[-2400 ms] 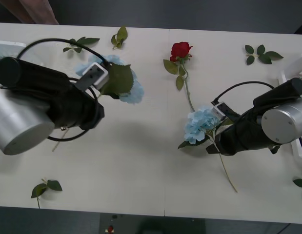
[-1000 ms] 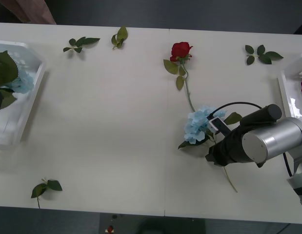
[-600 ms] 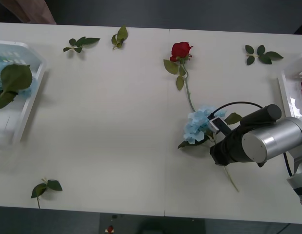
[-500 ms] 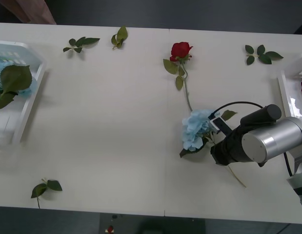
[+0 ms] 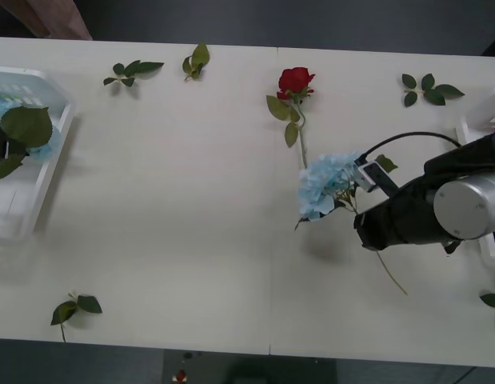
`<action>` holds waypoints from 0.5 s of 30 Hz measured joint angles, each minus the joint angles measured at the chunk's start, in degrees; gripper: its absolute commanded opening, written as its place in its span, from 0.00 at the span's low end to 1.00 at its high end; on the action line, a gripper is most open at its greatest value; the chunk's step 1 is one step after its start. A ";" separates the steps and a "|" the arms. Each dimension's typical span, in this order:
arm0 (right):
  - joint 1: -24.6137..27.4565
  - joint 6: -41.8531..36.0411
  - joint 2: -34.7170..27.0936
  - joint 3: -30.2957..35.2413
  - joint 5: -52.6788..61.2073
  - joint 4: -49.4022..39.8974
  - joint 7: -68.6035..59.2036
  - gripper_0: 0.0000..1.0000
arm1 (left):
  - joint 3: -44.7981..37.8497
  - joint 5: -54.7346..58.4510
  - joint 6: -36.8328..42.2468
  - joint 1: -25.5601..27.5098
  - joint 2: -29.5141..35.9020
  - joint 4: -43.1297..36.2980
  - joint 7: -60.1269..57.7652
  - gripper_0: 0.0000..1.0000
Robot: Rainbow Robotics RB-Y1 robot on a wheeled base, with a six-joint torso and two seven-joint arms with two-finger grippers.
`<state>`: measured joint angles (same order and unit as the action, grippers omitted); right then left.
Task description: Put the red flowers into the right box and the blue flowers into the left box
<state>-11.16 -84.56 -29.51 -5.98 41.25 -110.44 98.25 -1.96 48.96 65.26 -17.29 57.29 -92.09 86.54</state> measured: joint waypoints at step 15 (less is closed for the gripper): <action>-8.37 -0.78 6.62 11.28 21.26 -0.98 15.26 0.00 | -1.67 15.02 -0.97 6.61 0.00 -19.73 -1.87 1.00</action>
<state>-19.53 -85.34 -22.89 5.30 62.51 -111.42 113.51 -3.63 63.98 64.29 -10.67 57.29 -111.82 84.67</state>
